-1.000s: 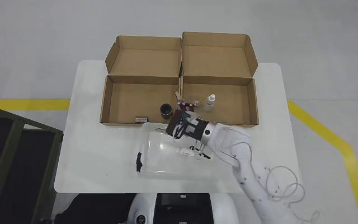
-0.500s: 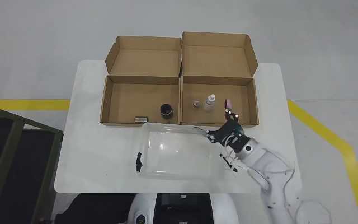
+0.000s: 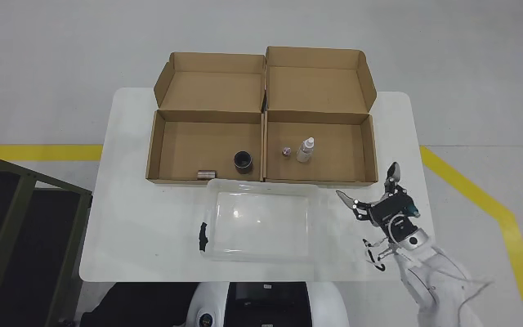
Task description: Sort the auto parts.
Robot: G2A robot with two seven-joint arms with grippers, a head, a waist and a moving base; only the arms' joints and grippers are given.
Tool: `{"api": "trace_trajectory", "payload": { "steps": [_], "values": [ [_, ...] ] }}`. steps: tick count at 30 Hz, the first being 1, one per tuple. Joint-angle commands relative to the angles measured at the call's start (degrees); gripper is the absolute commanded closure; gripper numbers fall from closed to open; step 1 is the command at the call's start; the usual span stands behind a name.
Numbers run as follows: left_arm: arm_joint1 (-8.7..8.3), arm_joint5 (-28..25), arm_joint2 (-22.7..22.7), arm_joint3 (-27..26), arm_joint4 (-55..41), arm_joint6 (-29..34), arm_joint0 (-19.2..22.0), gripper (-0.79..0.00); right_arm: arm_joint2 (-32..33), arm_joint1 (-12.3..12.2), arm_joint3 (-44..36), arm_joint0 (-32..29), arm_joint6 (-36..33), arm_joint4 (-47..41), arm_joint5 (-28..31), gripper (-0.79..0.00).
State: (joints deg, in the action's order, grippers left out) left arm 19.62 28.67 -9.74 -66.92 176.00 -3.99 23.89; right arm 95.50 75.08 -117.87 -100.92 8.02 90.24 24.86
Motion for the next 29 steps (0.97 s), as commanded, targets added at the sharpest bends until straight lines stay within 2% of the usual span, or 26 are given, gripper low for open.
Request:
{"api": "trace_trajectory", "payload": {
  "steps": [1,7,29],
  "values": [
    [0.0,0.0,0.0,0.0,0.0,0.0,0.0,-0.785,1.0,-0.1,-0.2,-1.5,1.5,-0.7,-0.9,-0.785],
    [0.0,0.0,0.0,0.0,0.0,0.0,0.0,-0.785,2.8,-0.4,0.1,-3.2,2.4,-1.3,-1.3,-0.785],
    [0.0,0.0,0.0,0.0,0.0,0.0,0.0,-0.784,2.9,-0.4,0.1,-3.2,2.4,-1.2,-1.1,-0.785]
  ]
}}
